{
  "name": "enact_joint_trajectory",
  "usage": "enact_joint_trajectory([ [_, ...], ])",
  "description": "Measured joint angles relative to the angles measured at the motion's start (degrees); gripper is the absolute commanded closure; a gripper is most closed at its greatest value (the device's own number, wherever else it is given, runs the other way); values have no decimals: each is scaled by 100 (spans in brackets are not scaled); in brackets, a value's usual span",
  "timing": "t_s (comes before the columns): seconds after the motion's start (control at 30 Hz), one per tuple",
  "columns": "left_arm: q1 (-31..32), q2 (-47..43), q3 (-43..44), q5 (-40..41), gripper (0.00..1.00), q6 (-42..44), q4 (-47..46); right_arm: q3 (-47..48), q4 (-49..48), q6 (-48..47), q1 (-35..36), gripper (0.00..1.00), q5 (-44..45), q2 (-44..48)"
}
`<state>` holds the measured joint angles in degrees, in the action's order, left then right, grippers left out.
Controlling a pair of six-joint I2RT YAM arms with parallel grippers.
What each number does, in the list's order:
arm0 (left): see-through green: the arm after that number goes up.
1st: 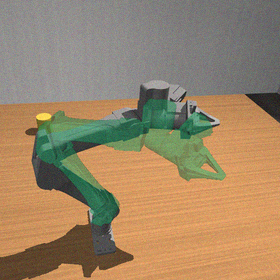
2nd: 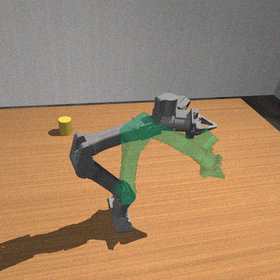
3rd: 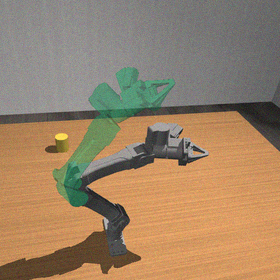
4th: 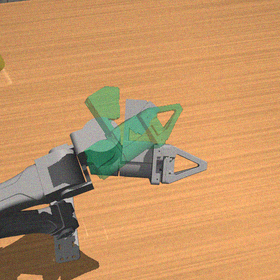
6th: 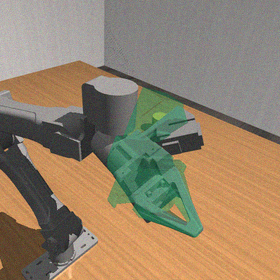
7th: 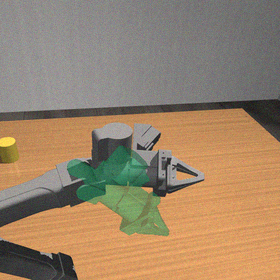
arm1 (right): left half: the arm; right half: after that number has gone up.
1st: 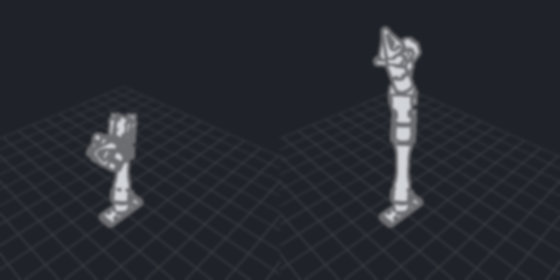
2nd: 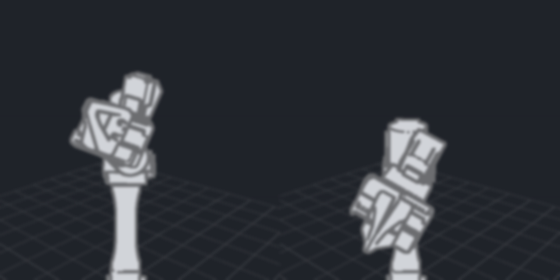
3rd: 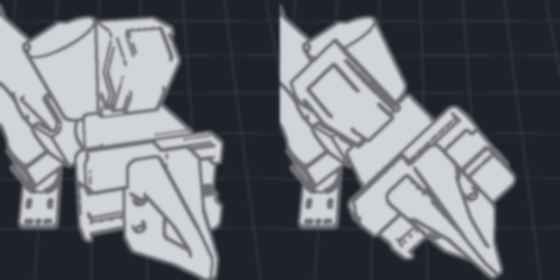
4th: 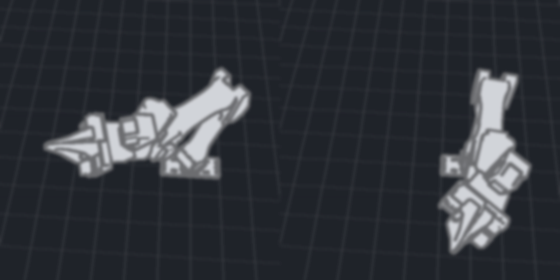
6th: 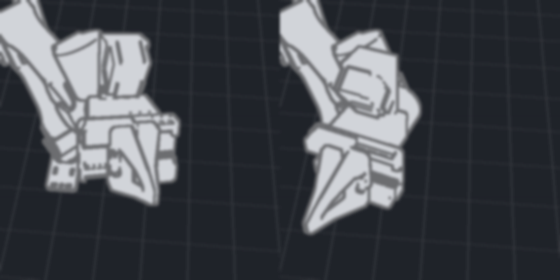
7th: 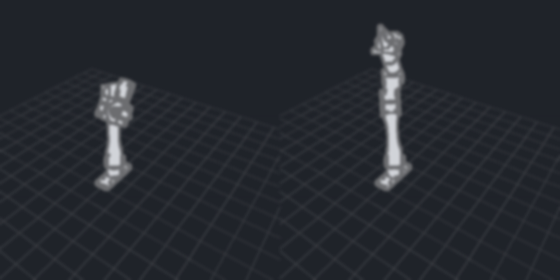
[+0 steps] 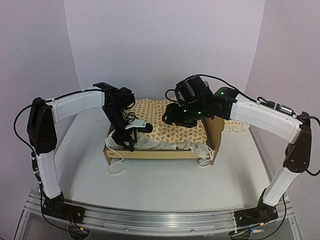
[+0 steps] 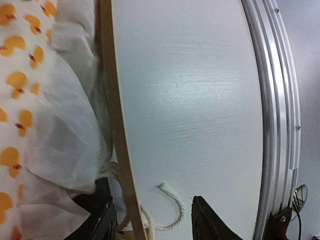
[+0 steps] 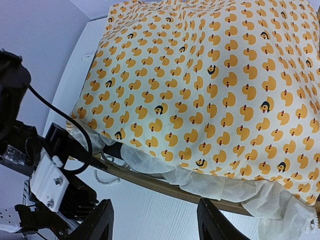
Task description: Set up the pet bed
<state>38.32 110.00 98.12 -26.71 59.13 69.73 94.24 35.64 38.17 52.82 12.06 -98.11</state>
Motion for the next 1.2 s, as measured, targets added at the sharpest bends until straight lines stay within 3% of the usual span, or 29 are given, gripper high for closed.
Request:
enact_joint_trajectory([
  [0.33, -207, 28, -1288, 1353, 52, 47, -394, -77, 2, -3, 12, 43, 3, 12],
  [0.47, -122, 282, -1507, 1393, 60, 109, -601, -78, 0, -1, 51, 43, 27, 12],
  [0.67, 22, 245, -1887, 1465, 62, 155, -1086, -94, 0, 22, 66, 43, 85, 12],
  [0.73, 44, 246, -1952, 1526, 69, 122, -1189, -93, 0, 22, 68, 43, 98, 12],
  [0.8, 52, 253, -1958, 1550, 89, 62, -1238, -93, 1, 22, 80, 43, 111, 12],
  [0.87, 56, 267, -1939, 1617, 99, 107, -1379, -93, 0, 22, 91, 43, 127, 12],
  [0.97, 107, 332, -1716, 1734, 100, -450, -1532, -94, 2, 20, 120, 43, 130, 12],
  [1.2, 163, 778, -560, 1554, 98, -654, -885, -95, 0, -122, 224, 43, 99, 12],
])
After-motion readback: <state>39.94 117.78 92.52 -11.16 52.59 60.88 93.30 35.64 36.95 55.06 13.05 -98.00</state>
